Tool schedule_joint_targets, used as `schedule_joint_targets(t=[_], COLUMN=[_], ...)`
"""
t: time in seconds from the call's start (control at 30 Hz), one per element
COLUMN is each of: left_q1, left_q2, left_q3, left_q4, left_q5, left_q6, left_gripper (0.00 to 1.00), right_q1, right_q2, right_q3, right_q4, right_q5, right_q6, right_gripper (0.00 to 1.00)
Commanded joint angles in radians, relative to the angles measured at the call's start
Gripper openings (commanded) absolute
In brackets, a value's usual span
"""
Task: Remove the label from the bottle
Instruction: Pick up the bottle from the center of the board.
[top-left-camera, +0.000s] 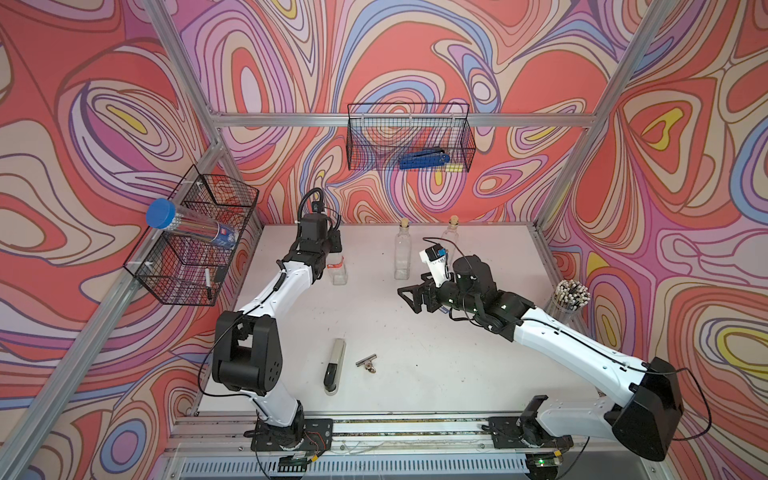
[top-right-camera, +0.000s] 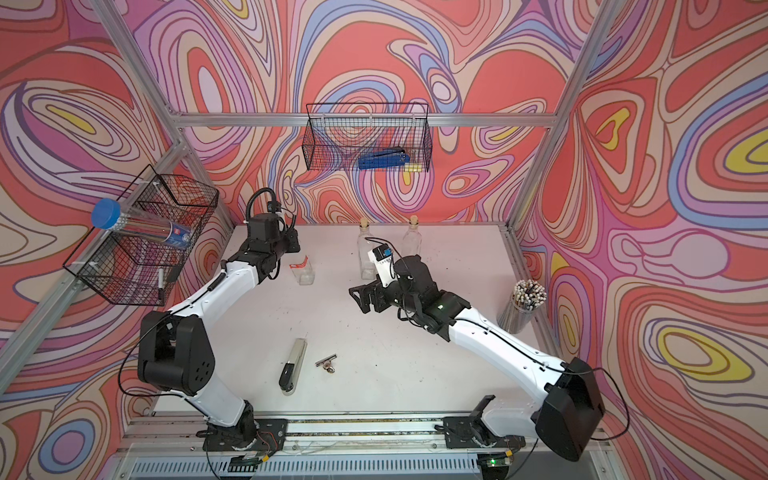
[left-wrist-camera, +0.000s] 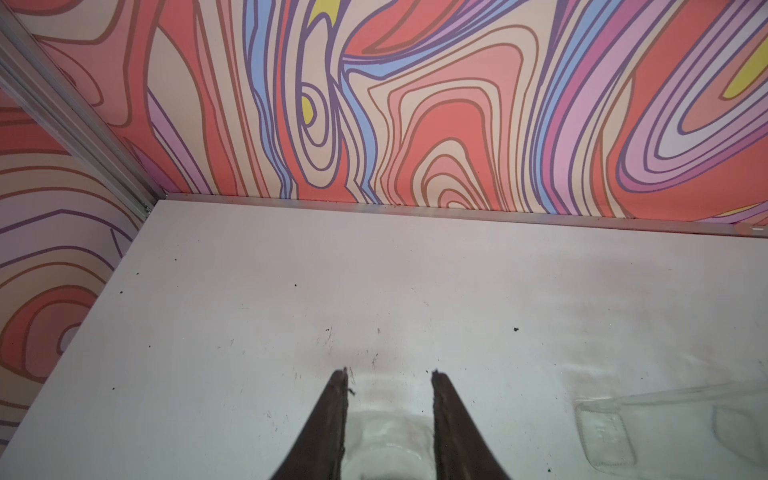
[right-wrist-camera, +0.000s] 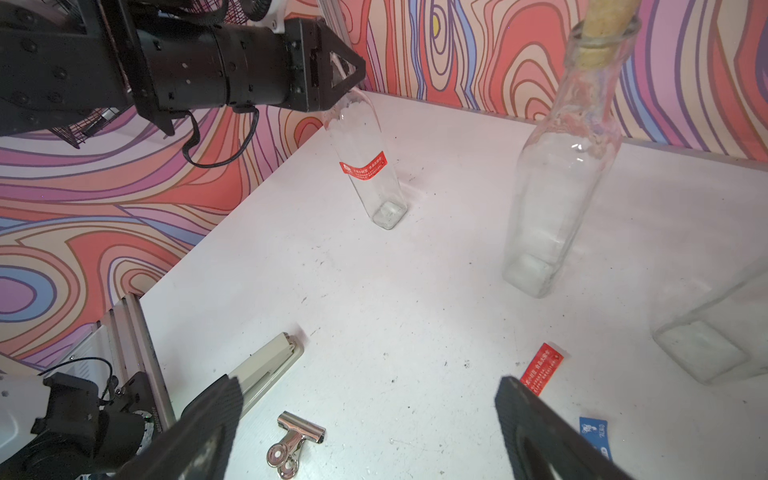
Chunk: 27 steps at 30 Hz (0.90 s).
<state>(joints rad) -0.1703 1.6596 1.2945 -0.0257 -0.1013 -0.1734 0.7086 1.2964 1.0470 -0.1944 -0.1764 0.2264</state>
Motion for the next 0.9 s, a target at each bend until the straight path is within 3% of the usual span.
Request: schedule_joint_targets(t=[0.0, 0.1, 0.43, 0.87], left_q1=[0.002, 0.002, -0.014, -0.150], left_q2=[-0.024, -0.045, -0.123, -0.258], left_q3=[-0.034, -0.038, 0.002, 0.074], left_q4=[-0.040, -0.052, -0.194, -0.448], left_q5=[0.022, 0.022, 0.033, 0.075], left_q6=[-0.040, -0.055, -0.137, -0.228], left_gripper=[0.08, 0.00, 0.00, 0.00], right_q1=[0.006, 0.012, 0.047, 0.162], right_q2=[0.012, 0.017, 0.074, 0.246], right_q3=[0.014, 0.015, 0.043, 0.052], right_q4=[0.017, 0.016, 0.029, 0.126], right_q5=[-0.006, 0.005, 0.021, 0.158], right_q6=[0.004, 0.004, -0.010, -0.064], right_gripper=[0.98, 0.98, 0.98, 0.98])
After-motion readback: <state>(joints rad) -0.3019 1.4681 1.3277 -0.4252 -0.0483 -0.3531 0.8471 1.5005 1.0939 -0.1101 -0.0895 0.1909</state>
